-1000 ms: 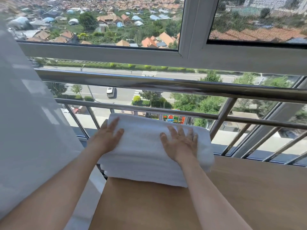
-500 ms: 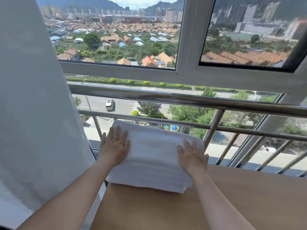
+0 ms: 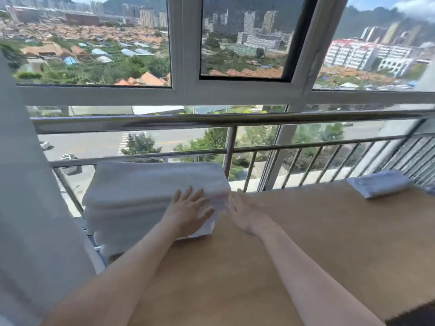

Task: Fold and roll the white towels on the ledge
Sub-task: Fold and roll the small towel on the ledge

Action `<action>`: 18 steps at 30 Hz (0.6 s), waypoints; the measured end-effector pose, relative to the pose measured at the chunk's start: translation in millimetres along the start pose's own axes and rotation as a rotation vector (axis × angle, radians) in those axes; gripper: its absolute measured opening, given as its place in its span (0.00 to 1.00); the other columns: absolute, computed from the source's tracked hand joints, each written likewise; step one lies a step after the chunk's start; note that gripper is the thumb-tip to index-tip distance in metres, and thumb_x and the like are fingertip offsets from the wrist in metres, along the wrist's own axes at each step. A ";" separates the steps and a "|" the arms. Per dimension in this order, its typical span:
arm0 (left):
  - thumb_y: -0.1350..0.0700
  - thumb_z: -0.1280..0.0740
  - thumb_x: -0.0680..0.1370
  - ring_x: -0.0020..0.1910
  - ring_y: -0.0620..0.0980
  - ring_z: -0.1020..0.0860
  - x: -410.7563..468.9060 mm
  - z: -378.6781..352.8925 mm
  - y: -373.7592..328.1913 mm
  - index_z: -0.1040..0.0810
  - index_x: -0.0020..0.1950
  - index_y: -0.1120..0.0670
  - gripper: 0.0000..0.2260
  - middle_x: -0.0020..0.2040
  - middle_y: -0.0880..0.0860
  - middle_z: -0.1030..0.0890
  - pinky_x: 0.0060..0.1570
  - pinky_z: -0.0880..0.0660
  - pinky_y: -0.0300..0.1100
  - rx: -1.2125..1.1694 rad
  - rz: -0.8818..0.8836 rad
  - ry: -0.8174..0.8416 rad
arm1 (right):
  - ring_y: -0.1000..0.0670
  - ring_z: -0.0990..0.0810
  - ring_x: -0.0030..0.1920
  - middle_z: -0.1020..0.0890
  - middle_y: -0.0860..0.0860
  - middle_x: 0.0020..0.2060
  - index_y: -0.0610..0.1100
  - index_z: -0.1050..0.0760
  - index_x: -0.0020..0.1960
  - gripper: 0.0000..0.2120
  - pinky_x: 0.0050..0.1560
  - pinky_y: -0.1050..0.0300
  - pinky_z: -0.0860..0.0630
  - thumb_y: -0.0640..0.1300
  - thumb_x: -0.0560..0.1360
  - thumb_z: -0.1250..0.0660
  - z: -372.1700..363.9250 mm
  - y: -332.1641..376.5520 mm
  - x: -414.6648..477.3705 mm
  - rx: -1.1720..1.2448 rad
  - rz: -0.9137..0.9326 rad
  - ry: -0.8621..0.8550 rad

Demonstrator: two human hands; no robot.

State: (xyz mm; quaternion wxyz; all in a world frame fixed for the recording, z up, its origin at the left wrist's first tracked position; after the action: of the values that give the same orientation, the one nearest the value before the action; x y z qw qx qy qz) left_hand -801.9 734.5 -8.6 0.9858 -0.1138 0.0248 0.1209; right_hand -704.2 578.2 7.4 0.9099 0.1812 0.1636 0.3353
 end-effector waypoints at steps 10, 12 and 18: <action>0.39 0.45 0.83 0.73 0.50 0.30 5.7 -45.9 -126.4 0.32 0.76 0.43 0.22 0.75 0.46 0.29 0.70 0.33 0.50 -0.117 -0.067 0.139 | 0.45 0.52 0.80 0.50 0.48 0.81 0.49 0.47 0.80 0.28 0.78 0.45 0.47 0.58 0.84 0.49 17.1 -122.7 -47.7 0.066 -0.109 0.015; 0.38 0.46 0.83 0.72 0.51 0.30 15.5 -55.7 -156.8 0.32 0.75 0.44 0.23 0.75 0.47 0.29 0.69 0.32 0.53 -0.069 -0.068 0.138 | 0.46 0.52 0.80 0.49 0.48 0.81 0.50 0.45 0.80 0.28 0.78 0.45 0.47 0.58 0.84 0.48 22.3 -157.2 -59.9 0.073 -0.117 0.006; 0.37 0.48 0.83 0.71 0.53 0.29 49.2 -88.0 -272.8 0.30 0.74 0.49 0.25 0.73 0.50 0.27 0.69 0.32 0.49 -0.001 -0.097 0.090 | 0.48 0.50 0.80 0.45 0.49 0.80 0.51 0.43 0.79 0.27 0.78 0.50 0.49 0.57 0.83 0.46 56.2 -283.3 -111.0 0.118 -0.189 -0.015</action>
State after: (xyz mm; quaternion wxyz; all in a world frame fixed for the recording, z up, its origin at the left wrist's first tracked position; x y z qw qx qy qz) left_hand -689.5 467.9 -38.4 0.9883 -0.1209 0.0633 0.0678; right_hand -604.6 290.5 -48.1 0.9264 0.2209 0.1926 0.2362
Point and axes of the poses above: each hand's wrist, its own x-axis towards the middle knuckle, its own z-axis out of the back of the hand, y = z × x, the point moved 4 cm from there along x, towards the middle knuckle
